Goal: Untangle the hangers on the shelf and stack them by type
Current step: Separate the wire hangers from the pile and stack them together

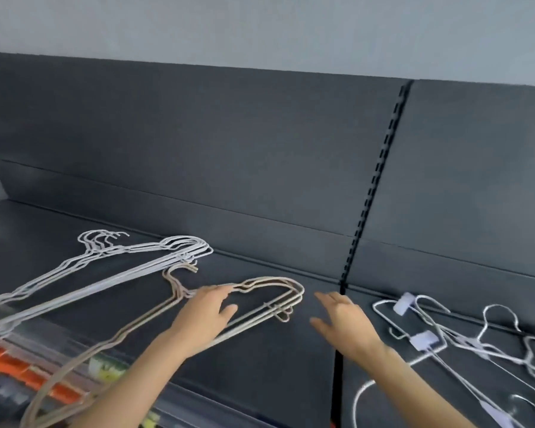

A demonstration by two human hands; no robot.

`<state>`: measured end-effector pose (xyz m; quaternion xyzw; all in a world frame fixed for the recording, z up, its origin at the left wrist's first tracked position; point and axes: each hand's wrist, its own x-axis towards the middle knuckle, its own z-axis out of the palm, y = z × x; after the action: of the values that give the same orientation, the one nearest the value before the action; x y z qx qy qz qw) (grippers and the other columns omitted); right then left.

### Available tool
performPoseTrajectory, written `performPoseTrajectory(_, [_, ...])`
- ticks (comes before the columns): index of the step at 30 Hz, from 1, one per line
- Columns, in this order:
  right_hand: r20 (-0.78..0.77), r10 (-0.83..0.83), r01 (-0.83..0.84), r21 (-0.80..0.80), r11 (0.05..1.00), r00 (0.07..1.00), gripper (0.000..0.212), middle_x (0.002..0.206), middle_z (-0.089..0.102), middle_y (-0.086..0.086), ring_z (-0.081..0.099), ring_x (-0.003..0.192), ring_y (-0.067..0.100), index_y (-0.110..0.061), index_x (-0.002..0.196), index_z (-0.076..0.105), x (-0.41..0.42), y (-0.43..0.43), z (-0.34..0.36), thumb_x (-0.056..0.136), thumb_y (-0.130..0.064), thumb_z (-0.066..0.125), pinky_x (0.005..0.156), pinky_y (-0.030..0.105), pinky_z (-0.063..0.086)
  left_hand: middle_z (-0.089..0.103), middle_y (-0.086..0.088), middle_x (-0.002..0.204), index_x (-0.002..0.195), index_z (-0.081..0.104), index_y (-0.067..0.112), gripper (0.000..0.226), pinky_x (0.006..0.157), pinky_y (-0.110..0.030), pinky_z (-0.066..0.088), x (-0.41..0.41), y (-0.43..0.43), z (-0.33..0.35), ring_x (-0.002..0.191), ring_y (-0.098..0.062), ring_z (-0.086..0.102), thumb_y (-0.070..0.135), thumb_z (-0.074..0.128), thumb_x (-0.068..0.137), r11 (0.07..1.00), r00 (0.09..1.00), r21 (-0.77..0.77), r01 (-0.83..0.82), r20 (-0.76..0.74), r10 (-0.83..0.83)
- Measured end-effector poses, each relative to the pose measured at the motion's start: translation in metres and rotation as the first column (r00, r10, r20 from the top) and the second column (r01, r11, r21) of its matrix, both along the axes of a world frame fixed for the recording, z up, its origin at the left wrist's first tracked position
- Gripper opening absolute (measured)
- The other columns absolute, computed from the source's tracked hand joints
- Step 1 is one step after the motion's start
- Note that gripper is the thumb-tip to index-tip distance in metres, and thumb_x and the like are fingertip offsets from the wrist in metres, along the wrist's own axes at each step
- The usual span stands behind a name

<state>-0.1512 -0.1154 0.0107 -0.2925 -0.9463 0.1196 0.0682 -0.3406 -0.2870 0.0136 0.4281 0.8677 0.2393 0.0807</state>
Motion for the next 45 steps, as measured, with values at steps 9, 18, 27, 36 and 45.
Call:
performPoseTrajectory(9, [-0.047,-0.179,0.179,-0.010,0.984,0.983,0.042,0.128,0.054,0.003,0.047,0.122,0.024,-0.015,0.130,0.047,0.180,0.058,-0.002,0.091,-0.031,0.049,0.097,0.033,0.039,0.053,0.001,0.131,0.133,0.046,0.017,0.041,0.103,-0.029,0.036,0.164,0.090,-0.004,0.125,-0.014,0.043,0.027,0.047,0.094,0.979,0.977,0.001,0.201,0.077,-0.201])
performPoseTrajectory(18, [-0.014,-0.333,0.331,-0.080,0.940,0.943,0.040,0.126,0.054,0.006,0.050,0.117,0.026,-0.011,0.129,0.049,0.326,0.098,-0.015,0.092,-0.027,0.049,0.094,0.034,0.042,0.055,-0.001,0.129,0.129,0.051,0.014,0.038,0.100,-0.033,0.040,0.294,0.158,-0.020,0.122,-0.019,0.047,0.028,0.045,0.094,0.944,0.947,-0.075,0.321,0.047,-0.318])
performPoseTrajectory(27, [-0.030,-0.454,0.451,-0.080,0.889,0.890,0.027,0.119,0.056,0.006,0.051,0.111,0.026,-0.009,0.113,0.058,0.385,0.116,-0.032,0.091,-0.020,0.046,0.088,0.032,0.043,0.053,0.002,0.086,0.098,0.059,0.017,0.022,0.070,-0.030,0.042,0.342,0.180,-0.039,0.093,-0.017,0.052,0.034,0.048,0.090,0.963,0.965,-0.066,0.261,-0.007,-0.262])
performPoseTrajectory(36, [0.246,-0.641,0.649,0.058,0.759,0.727,0.050,0.142,0.032,0.008,0.036,0.130,0.029,-0.017,0.135,0.030,0.401,0.146,-0.041,0.090,-0.032,0.047,0.105,0.039,0.031,0.048,-0.003,0.124,0.115,0.053,0.021,0.048,0.100,-0.039,0.036,0.327,0.197,-0.051,0.119,-0.026,0.044,0.057,0.048,0.083,0.982,0.979,-0.170,0.079,-0.173,-0.109])
performPoseTrajectory(45, [0.151,-0.699,0.688,0.124,0.715,0.699,0.027,0.113,0.049,0.007,0.056,0.100,0.029,-0.023,0.109,0.051,0.395,0.168,-0.039,0.086,-0.011,0.046,0.084,0.034,0.039,0.059,0.001,0.110,0.107,0.063,0.022,0.026,0.093,-0.030,0.033,0.397,0.239,-0.044,0.107,-0.020,0.049,0.036,0.054,0.088,0.856,0.838,-0.152,0.493,-0.180,-0.515])
